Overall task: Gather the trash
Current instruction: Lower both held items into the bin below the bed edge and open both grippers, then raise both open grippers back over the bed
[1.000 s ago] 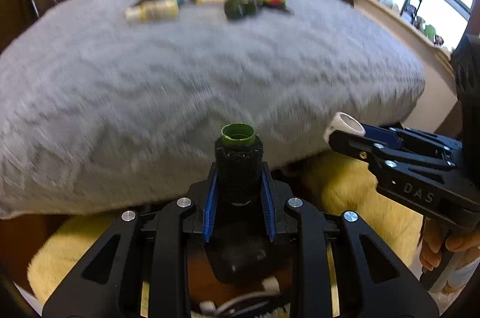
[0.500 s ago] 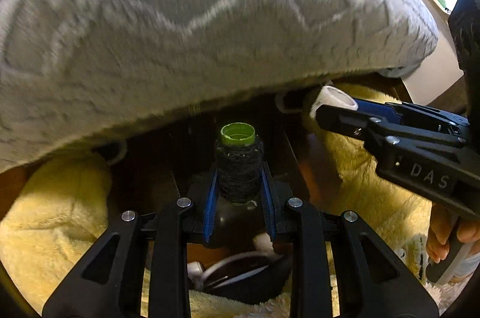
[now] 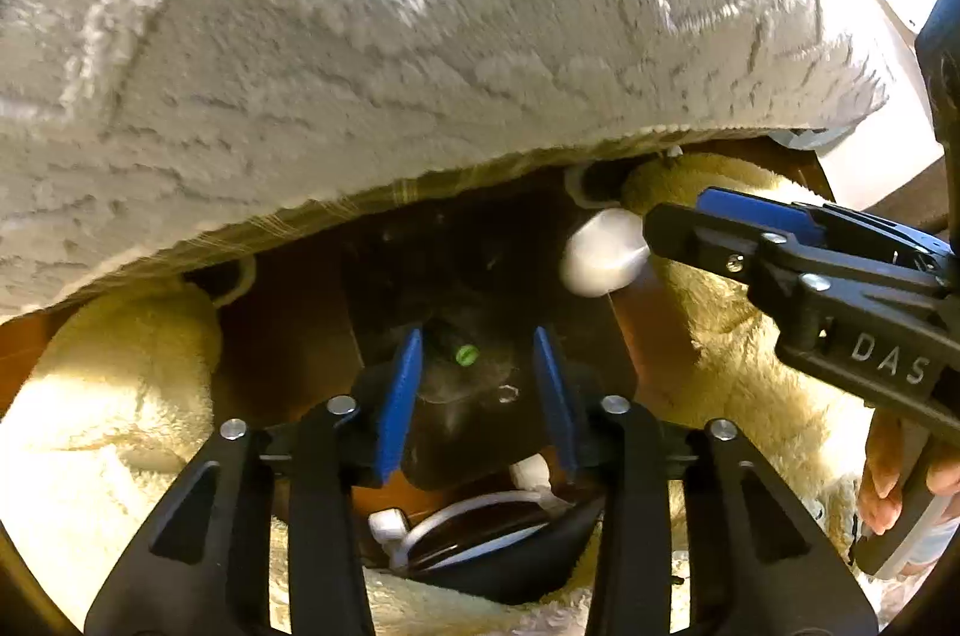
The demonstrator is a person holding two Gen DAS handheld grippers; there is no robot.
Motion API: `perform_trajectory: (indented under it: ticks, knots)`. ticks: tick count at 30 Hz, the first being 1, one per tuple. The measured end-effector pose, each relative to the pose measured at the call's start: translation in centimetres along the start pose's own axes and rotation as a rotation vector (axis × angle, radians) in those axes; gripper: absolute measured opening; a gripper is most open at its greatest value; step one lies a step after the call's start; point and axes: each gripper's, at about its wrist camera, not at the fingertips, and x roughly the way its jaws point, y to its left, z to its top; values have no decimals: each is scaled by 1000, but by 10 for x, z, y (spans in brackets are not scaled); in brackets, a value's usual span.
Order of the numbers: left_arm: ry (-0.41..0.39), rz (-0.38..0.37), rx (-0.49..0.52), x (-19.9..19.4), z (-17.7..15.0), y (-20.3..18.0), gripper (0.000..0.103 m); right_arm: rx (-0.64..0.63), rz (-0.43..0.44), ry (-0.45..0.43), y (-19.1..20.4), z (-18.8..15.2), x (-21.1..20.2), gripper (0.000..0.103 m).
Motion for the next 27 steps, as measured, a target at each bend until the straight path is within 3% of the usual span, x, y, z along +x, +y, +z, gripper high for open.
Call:
perform_trajectory:
  ticks: [3,7,10,14,20,27]
  knots:
    - [-23,16,-1,-10,4,0,44,6,0,-19,-1,2,-8,51]
    - [-72,42,7,-30,6,-1,52,2,-19,-63,-3,8,-26,79]
    - [-124,63,13,-52,9,0,63,-22,-75,-124,-4,13,-42,90]
    - [-201,98,15,-78,14,4,73,-36,-146,-226,-6,27,-72,95]
    - [-298,170,27,-114,36,7,78,-26,-201,-346,-20,52,-110,96]
    - [-372,180,46,-135,83,11,78,-11,-204,-399,-29,96,-103,96]
